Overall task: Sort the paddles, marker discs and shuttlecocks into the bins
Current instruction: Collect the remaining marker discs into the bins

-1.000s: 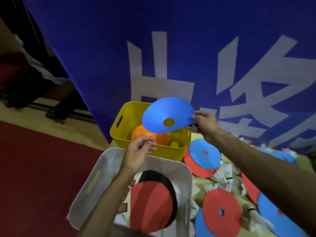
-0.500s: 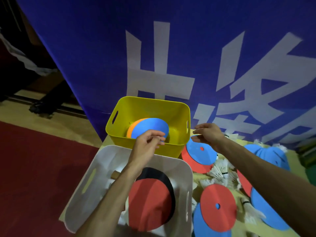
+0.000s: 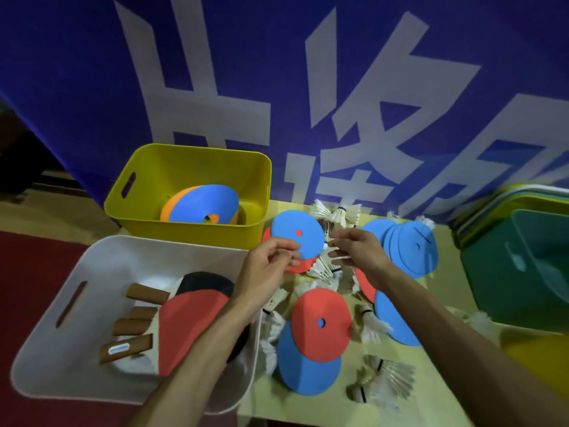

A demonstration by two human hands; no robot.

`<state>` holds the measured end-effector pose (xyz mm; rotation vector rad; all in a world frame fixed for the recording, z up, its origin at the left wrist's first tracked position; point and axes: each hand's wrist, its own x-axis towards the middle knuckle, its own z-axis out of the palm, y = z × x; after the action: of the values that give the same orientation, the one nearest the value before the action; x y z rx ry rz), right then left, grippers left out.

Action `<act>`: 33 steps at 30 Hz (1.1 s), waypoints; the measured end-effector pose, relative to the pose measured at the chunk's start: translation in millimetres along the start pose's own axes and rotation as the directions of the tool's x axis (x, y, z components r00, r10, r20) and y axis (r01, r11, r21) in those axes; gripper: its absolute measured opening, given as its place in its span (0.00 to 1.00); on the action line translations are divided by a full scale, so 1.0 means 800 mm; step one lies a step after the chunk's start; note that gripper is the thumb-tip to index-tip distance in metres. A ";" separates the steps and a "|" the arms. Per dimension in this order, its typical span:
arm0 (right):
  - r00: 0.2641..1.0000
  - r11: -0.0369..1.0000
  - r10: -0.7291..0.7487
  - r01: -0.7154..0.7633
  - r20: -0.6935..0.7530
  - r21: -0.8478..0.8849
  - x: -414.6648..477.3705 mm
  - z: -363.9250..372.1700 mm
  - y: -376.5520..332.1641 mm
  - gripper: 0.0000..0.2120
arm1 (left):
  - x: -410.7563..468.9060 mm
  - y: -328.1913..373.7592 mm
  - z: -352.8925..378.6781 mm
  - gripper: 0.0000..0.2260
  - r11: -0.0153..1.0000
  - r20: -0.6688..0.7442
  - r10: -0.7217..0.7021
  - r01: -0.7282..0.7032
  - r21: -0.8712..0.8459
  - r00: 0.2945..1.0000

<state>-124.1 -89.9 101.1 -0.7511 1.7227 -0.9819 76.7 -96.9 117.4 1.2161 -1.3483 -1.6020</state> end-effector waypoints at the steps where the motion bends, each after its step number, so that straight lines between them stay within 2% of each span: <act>1: 1.000 1.000 0.014 -0.014 0.001 0.018 -0.005 -0.004 0.011 0.06 | -0.006 -0.004 0.013 0.12 1.000 0.003 -0.008 0.008 0.013 1.000; 5: 0.997 0.995 0.072 -0.071 -0.005 0.064 -0.017 -0.024 0.069 0.08 | -0.030 -0.024 0.058 0.13 0.996 -0.019 -0.042 0.043 0.073 0.999; 10: 0.996 0.996 0.080 -0.082 0.044 0.040 -0.036 -0.050 0.138 0.07 | -0.055 -0.068 0.094 0.13 0.981 -0.154 -0.134 0.153 0.119 0.979; 13: 1.000 0.995 0.018 -0.016 0.010 -0.099 -0.040 -0.056 0.163 0.09 | -0.068 -0.097 0.102 0.11 0.963 -0.230 -0.190 0.227 0.143 0.954; 17: 0.998 0.971 -0.016 0.031 0.065 -0.239 -0.035 -0.061 0.183 0.06 | -0.090 -0.124 0.114 0.09 0.936 -0.347 -0.238 0.310 0.167 0.907; 22: 0.979 0.917 -0.070 0.138 0.191 -0.375 -0.025 -0.056 0.178 0.16 | -0.113 -0.149 0.119 0.11 0.894 -0.432 -0.273 0.392 0.215 0.860; 25: 0.979 0.911 -0.026 0.107 0.205 -0.399 -0.020 -0.049 0.179 0.19 | -0.121 -0.155 0.119 0.13 0.869 -0.443 -0.301 0.434 0.237 0.845; 29: 0.980 0.907 0.052 0.034 0.191 -0.420 -0.015 -0.036 0.190 0.24 | -0.122 -0.168 0.116 0.14 0.806 -0.390 -0.356 0.491 0.330 0.849; 33: 0.983 0.884 0.121 -0.042 0.141 -0.466 -0.014 -0.031 0.190 0.29 | -0.118 -0.176 0.112 0.13 0.773 -0.353 -0.305 0.447 0.451 0.884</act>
<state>-150.2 -0.6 -22.4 -1.0230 1.8427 -0.4308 28.3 48.2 1.7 2.0732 -1.4756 -1.2850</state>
